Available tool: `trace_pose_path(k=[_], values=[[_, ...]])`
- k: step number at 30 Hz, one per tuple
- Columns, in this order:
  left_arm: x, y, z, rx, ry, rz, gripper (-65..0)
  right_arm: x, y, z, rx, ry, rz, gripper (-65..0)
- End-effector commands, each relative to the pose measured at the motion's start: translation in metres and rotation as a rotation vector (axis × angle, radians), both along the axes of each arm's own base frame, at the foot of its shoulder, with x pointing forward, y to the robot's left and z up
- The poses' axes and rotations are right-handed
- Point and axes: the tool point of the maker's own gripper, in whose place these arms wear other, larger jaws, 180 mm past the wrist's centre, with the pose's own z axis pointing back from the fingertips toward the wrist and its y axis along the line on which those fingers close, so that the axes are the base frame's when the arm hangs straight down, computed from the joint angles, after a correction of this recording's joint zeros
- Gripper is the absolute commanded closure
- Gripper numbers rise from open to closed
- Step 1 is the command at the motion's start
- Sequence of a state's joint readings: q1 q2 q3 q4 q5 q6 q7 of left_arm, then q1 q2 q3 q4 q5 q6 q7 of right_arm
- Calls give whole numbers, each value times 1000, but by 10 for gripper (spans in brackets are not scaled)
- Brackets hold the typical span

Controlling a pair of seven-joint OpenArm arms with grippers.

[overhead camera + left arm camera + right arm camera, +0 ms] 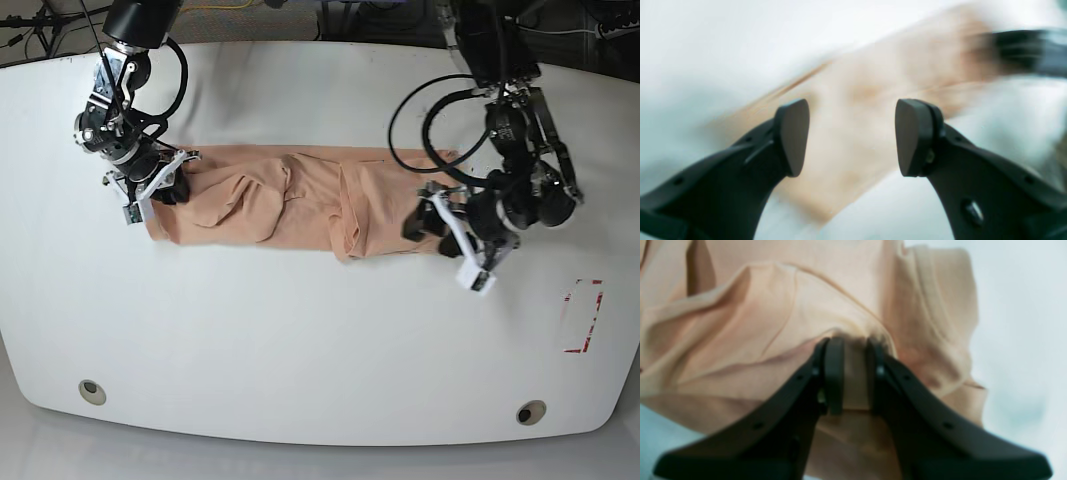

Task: Fold the T-shirt properly
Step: 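Fold the strip end with the left gripper toward the shirt middle, then grasp the other strip end with the right gripper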

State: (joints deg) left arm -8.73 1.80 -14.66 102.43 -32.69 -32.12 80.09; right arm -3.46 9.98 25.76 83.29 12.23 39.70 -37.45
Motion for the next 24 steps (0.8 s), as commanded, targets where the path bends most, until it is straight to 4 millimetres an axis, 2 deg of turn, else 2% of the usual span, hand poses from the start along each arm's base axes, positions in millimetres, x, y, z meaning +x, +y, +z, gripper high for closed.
trace_pose_path(k=[1, 4, 5, 8, 14, 20, 24], values=[[13, 10, 15, 8, -89, 23, -319, 12, -2, 30, -52, -56, 29, -109], [13, 23, 5, 52, -95, 49, -217, 16, 1, 49, -88, -91, 46, -109], [13, 30, 1, 66, -97, 62, -162, 18, 7, 57, -95, -103, 52, -111], [13, 40, -11, 90, -79, 82, -94, 19, 13, 71, -126, -112, 60, -116], [11, 44, -37, 88, -18, 103, -88, 18, 25, 103, -173, -158, 78, -117], [8, 38, -62, 61, 28, 100, -88, 17, 39, 110, -157, -168, 75, -117], [5, 37, -74, 49, 61, 99, -88, 23, 34, 114, -162, -174, 62, -128]])
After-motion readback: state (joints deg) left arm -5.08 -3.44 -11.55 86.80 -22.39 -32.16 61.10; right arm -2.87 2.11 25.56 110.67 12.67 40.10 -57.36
